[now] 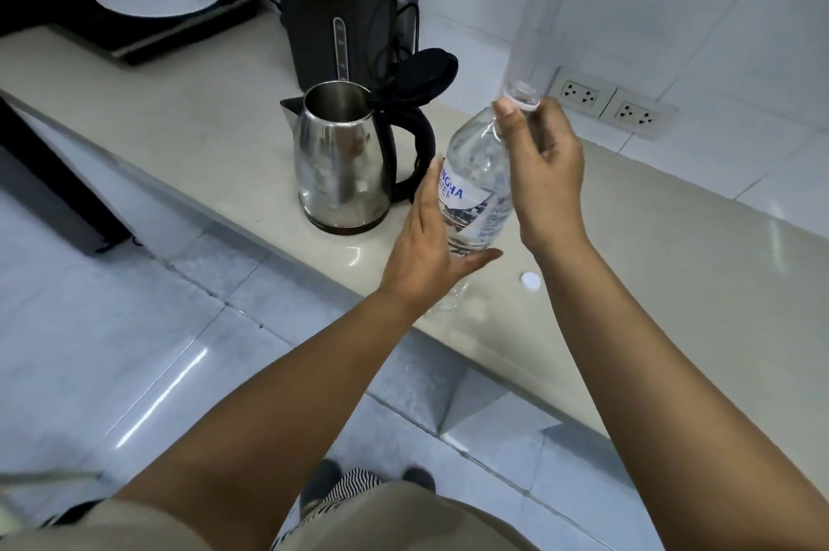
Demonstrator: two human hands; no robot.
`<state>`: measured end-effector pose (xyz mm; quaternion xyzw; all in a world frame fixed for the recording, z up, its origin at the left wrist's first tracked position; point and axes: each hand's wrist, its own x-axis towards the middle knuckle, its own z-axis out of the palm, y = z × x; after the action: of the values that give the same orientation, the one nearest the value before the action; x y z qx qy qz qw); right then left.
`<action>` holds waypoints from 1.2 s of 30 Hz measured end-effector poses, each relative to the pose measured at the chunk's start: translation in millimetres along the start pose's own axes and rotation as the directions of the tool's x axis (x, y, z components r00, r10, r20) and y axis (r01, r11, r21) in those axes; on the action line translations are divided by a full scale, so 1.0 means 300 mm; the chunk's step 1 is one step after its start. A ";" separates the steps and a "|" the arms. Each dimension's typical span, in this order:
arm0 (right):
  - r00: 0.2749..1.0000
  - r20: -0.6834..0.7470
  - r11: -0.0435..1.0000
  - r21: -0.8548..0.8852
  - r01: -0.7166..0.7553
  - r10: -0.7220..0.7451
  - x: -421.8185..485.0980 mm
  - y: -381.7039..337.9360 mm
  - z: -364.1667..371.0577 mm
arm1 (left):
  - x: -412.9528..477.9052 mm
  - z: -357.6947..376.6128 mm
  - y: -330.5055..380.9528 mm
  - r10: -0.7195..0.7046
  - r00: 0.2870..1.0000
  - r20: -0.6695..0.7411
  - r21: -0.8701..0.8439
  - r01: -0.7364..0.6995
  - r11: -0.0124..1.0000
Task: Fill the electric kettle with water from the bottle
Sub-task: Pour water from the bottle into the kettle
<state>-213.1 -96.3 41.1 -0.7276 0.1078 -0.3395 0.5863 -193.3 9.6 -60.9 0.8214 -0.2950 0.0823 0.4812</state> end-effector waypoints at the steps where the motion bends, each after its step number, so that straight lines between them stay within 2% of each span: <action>1: 1.000 0.021 1.000 0.015 0.005 -0.005 0.001 -0.014 0.009 | -0.009 -0.014 0.005 0.001 0.999 -0.042 -0.010 -0.002 1.000; 7: 0.995 0.094 0.991 0.131 0.023 -0.036 -0.001 -0.096 0.116 | -0.010 -0.154 -0.010 0.019 0.982 -0.185 0.042 -0.011 0.999; 16: 0.995 0.096 0.988 0.156 -0.020 0.005 0.004 -0.138 0.355 | 0.030 -0.399 -0.129 -0.036 0.987 -0.154 0.104 0.052 0.993; 19: 0.996 0.091 0.997 0.082 0.008 -0.015 0.011 -0.140 0.435 | 0.048 -0.485 -0.183 -0.061 0.992 -0.110 0.107 0.073 0.992; 25: 0.991 0.088 0.963 -0.242 0.121 -0.102 0.030 -0.098 0.538 | 0.103 -0.621 -0.291 -0.053 0.998 -0.034 0.151 0.057 0.987; 27: 0.981 0.094 0.911 -0.366 0.190 -0.167 0.038 -0.071 0.547 | 0.125 -0.654 -0.322 -0.048 0.999 0.012 0.194 0.045 0.980; 29: 0.969 0.114 0.812 -0.530 0.244 -0.217 0.059 -0.030 0.539 | 0.146 -0.680 -0.348 -0.055 0.997 0.055 0.238 0.040 0.971; 32: 0.969 0.143 0.567 -0.789 0.235 -0.203 0.101 0.035 0.499 | 0.172 -0.703 -0.382 -0.081 0.991 0.109 0.291 0.046 0.956; 34: 0.969 0.160 0.391 -0.893 0.224 -0.190 0.126 0.073 0.466 | 0.184 -0.717 -0.399 -0.086 0.987 0.133 0.319 0.039 0.947; 36: 0.974 0.175 0.302 -0.929 0.213 -0.147 0.157 0.104 0.438 | 0.200 -0.731 -0.413 -0.079 0.985 0.156 0.351 0.019 0.936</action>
<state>-89.1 -29.0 18.8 -0.9485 0.1860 -0.2558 0.0160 -42.3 214.1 -12.9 0.9047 -0.2945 0.0519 0.3035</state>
